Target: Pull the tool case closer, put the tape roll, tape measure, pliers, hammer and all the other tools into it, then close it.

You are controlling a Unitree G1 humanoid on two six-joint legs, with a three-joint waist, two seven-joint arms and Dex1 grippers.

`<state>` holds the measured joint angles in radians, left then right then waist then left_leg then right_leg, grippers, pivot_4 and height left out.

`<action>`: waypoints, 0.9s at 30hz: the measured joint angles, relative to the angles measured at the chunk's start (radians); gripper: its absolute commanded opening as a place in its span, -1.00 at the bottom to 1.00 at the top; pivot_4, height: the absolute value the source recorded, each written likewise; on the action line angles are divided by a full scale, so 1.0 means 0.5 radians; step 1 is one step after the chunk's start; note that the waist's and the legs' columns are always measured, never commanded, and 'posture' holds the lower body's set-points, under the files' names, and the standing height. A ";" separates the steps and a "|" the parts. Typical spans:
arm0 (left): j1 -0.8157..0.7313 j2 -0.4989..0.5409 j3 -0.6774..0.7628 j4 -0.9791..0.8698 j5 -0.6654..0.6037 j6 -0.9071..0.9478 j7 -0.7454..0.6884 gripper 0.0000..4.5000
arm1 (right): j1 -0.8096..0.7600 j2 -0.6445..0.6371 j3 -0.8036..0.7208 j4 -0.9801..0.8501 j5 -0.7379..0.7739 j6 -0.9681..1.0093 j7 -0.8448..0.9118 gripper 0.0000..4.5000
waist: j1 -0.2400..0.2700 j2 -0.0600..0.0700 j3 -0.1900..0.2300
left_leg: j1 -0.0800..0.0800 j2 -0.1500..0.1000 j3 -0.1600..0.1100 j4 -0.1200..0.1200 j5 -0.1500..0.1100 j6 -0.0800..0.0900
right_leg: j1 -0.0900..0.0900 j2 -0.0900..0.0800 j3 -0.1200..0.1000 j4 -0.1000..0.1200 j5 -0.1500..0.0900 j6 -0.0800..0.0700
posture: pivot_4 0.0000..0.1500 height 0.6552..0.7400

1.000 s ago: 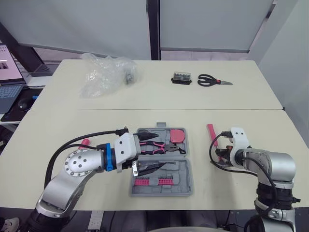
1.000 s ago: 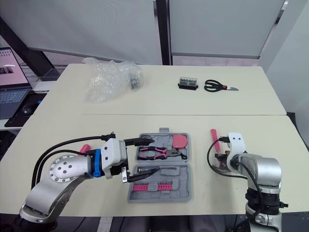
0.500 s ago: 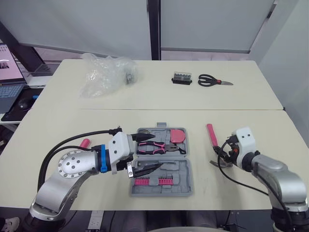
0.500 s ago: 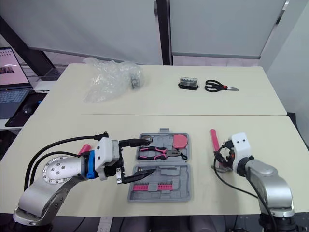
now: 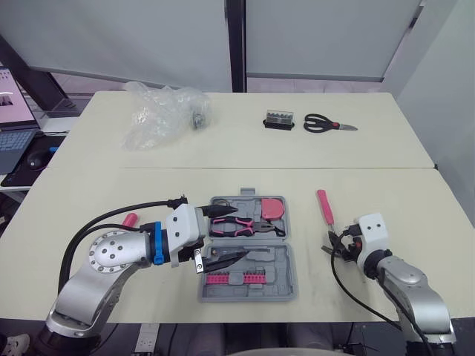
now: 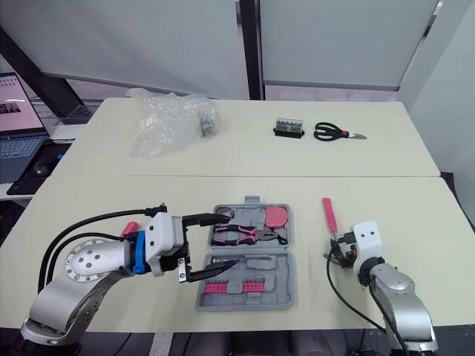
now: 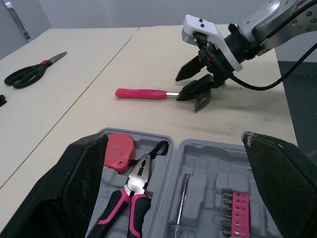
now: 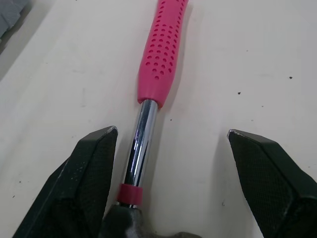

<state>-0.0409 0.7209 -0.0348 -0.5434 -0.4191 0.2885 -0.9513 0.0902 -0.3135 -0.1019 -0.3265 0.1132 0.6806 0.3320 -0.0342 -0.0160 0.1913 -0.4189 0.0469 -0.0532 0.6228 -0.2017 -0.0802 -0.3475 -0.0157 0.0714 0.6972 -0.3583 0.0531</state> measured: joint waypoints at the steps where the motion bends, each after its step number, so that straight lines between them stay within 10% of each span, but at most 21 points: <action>1: -0.006 0.000 0.000 0.001 0.002 0.000 0.000 1.00 | 0.001 0.013 0.010 -0.010 0.003 0.022 -0.014 0.68 | 0.000 0.000 0.000 | 0.000 0.000 0.000 0.000 0.000 0.000 | 0.000 0.000 0.000 0.000 0.000 0.000 | 1.00 1.00; 5: -0.026 -0.001 -0.002 0.001 0.005 0.005 0.003 1.00 | -0.002 0.018 0.012 -0.058 0.011 0.119 -0.060 0.60 | 0.001 0.000 0.000 | 0.000 0.000 0.000 0.000 0.000 0.000 | 0.000 0.000 0.000 0.000 0.000 0.000 | 1.00 1.00; 19: -0.060 0.014 0.007 0.000 -0.004 0.040 0.006 1.00 | -0.016 0.032 0.009 -0.090 0.036 0.205 -0.145 -0.84 | 0.002 -0.002 -0.001 | 0.000 0.000 -0.001 0.000 0.000 0.000 | 0.001 0.000 0.000 0.000 0.000 0.000 | 1.00 1.00; 27: 0.101 0.127 0.239 0.021 -0.042 0.015 -0.046 1.00 | -0.070 -0.172 0.017 -0.098 0.051 0.176 -0.017 -0.89 | 0.001 -0.001 -0.001 | 0.000 0.000 0.000 0.000 0.000 0.000 | -0.001 0.000 0.000 0.000 0.000 0.000 | 1.00 1.00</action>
<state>0.0097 0.7842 0.0844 -0.5329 -0.4399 0.2962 -0.9742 0.0551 -0.3994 -0.0932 -0.3753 0.1386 0.7689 0.3233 -0.0339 -0.0167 0.1908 -0.4190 0.0469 -0.0530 0.6226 -0.2017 -0.0801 -0.3480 -0.0158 0.0714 0.6972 -0.3583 0.0531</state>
